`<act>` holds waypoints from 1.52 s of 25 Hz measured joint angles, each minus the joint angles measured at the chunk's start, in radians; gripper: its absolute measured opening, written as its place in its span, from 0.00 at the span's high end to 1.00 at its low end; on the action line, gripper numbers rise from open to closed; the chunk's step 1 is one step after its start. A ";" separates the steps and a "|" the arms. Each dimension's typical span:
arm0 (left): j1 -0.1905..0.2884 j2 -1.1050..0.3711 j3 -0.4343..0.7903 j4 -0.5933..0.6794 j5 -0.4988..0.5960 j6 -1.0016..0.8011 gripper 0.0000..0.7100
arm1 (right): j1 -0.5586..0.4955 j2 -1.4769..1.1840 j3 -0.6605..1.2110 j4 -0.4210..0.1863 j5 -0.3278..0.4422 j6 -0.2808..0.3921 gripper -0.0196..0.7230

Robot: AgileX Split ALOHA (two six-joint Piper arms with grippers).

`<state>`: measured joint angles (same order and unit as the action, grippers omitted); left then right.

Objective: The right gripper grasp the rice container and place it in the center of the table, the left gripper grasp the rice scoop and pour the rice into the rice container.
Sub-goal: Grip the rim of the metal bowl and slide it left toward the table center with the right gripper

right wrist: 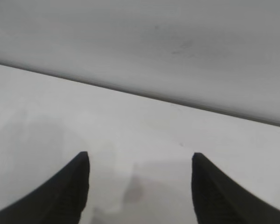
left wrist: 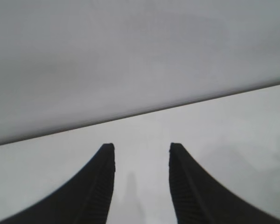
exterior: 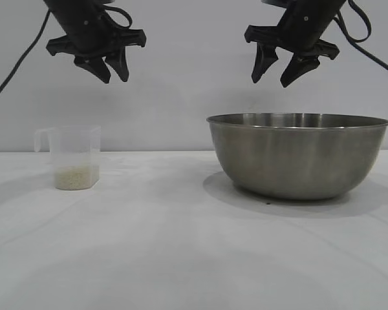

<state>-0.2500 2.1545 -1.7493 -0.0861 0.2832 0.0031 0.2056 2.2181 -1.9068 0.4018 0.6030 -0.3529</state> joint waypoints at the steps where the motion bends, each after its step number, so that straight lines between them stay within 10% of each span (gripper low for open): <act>1: 0.000 0.000 0.000 0.000 0.000 0.000 0.68 | 0.000 0.000 0.000 0.000 0.000 0.000 0.37; 19: 0.000 0.000 0.000 0.000 0.014 0.000 0.68 | -0.015 -0.002 0.000 0.000 0.044 0.000 0.37; 33: 0.000 0.000 0.000 0.045 0.024 0.000 0.68 | -0.201 -0.124 -0.008 -0.010 0.558 0.000 0.37; 38: 0.000 0.000 0.000 0.045 0.024 0.000 0.68 | -0.208 -0.124 -0.008 -0.031 0.630 0.011 0.37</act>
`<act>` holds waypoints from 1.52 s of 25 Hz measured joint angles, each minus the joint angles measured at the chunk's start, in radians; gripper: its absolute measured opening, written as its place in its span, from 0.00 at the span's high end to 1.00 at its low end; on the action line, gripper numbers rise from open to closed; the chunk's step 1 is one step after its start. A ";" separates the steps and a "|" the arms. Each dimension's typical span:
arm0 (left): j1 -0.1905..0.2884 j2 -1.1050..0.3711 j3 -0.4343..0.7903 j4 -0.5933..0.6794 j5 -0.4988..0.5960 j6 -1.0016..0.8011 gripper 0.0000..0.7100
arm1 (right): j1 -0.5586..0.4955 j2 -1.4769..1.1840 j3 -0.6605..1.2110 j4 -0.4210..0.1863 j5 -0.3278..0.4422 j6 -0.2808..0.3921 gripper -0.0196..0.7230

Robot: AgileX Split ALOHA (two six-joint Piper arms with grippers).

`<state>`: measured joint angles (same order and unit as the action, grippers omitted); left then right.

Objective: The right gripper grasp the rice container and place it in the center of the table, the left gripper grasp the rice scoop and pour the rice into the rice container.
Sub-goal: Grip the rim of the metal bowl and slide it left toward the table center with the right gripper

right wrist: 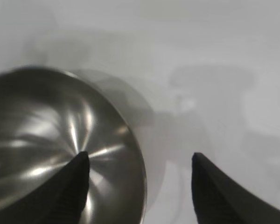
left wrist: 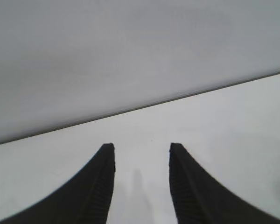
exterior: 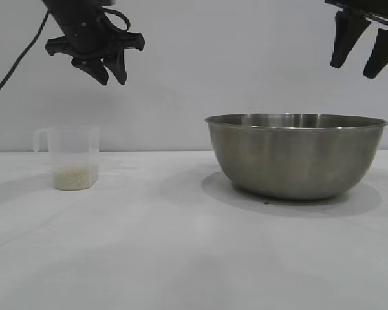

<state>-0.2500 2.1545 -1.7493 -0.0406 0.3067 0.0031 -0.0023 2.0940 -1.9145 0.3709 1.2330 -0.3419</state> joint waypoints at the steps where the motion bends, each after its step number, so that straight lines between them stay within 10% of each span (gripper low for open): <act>1: 0.000 0.000 0.000 0.000 0.000 0.000 0.68 | 0.000 0.000 0.000 -0.006 0.000 0.009 0.37; 30: 0.000 0.000 0.000 0.004 0.000 0.000 0.68 | -0.001 0.053 0.239 0.039 -0.022 0.020 0.37; 38: 0.000 0.000 0.000 0.004 0.000 0.000 0.68 | 0.009 0.069 0.239 0.041 -0.034 0.004 0.90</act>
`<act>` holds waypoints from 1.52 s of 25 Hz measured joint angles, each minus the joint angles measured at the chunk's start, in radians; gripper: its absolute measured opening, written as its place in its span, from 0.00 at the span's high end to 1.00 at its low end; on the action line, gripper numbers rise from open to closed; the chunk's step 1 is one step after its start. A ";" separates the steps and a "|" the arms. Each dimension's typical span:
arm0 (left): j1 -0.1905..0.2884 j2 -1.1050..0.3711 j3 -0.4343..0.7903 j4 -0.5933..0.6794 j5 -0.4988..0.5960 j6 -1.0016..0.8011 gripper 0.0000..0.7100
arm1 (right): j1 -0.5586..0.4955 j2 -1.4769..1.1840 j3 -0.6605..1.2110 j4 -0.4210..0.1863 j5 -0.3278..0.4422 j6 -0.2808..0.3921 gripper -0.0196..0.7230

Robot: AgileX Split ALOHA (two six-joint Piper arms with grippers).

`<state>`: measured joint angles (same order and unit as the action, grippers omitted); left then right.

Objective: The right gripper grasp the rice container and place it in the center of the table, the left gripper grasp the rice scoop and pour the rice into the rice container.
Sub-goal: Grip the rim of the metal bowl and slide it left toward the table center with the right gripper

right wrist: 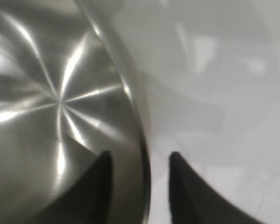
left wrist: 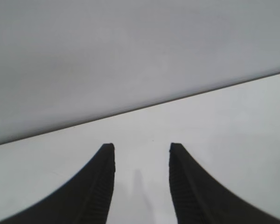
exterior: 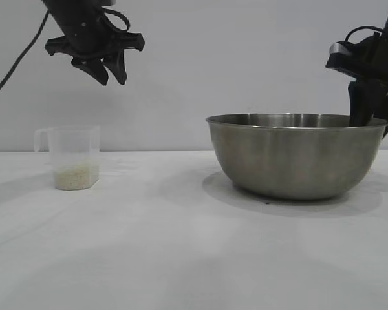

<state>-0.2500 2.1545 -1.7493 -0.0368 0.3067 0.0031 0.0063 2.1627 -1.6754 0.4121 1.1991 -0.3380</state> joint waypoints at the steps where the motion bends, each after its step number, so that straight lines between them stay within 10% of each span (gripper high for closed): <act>1: 0.000 0.000 0.000 0.000 0.000 0.000 0.68 | 0.002 0.000 0.000 0.000 0.000 0.000 0.93; 25: 0.000 0.000 0.000 0.000 0.000 0.000 0.68 | 0.099 0.002 0.001 0.048 -0.121 0.059 0.97; 33: 0.000 0.000 0.000 0.000 0.000 0.000 0.68 | 0.099 0.002 0.001 0.057 -0.132 0.052 0.39; 38: 0.000 0.000 0.000 0.000 0.000 0.000 0.68 | 0.097 -0.059 0.002 0.017 -0.117 0.037 0.37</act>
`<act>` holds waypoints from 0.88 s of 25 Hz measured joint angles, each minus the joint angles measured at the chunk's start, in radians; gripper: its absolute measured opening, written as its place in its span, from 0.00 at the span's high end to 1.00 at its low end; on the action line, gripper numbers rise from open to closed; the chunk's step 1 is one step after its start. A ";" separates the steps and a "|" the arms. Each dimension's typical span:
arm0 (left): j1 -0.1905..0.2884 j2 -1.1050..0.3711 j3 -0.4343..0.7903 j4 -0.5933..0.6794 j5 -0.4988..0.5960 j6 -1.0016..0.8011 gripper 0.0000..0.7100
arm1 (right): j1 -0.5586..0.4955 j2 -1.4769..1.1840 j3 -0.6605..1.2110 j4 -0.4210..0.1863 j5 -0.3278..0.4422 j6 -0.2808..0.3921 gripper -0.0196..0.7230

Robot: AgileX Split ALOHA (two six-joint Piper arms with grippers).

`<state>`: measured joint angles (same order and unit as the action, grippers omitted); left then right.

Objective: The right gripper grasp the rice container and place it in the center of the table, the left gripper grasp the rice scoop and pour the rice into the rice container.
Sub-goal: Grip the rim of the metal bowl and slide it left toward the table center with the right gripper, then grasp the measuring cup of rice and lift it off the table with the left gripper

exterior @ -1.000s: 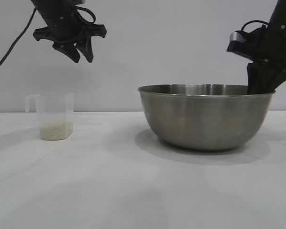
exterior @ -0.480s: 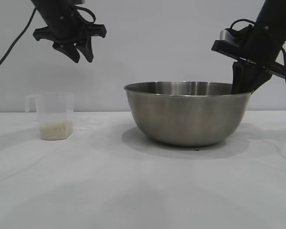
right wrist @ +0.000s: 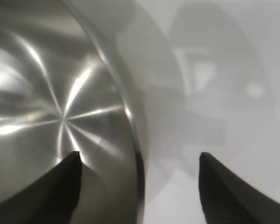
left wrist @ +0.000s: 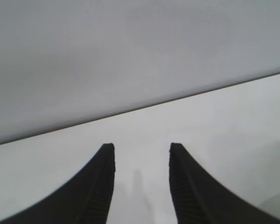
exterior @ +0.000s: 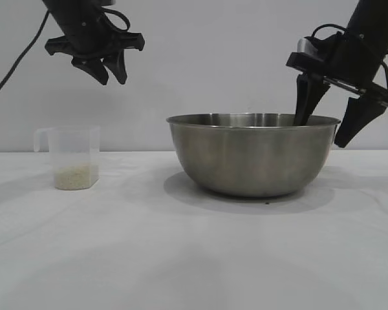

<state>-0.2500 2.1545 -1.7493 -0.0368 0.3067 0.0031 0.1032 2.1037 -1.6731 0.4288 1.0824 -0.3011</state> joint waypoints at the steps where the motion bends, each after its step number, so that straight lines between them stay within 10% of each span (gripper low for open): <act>1: 0.000 0.000 0.000 0.000 0.000 0.000 0.68 | -0.004 -0.038 0.000 -0.013 0.000 0.000 0.33; 6: 0.000 0.000 0.000 0.000 0.000 0.000 0.68 | -0.027 -0.249 0.055 -0.093 -0.065 -0.002 0.33; 17: 0.000 -0.002 0.000 0.000 0.000 0.000 0.68 | -0.027 -0.642 0.741 -0.125 -0.595 -0.082 0.33; 22: 0.000 -0.002 0.000 -0.011 0.001 0.000 0.68 | -0.027 -0.988 0.926 -0.129 -0.603 -0.106 0.33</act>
<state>-0.2500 2.1527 -1.7493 -0.0477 0.3075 0.0031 0.0757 1.1159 -0.7471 0.2993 0.4790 -0.4072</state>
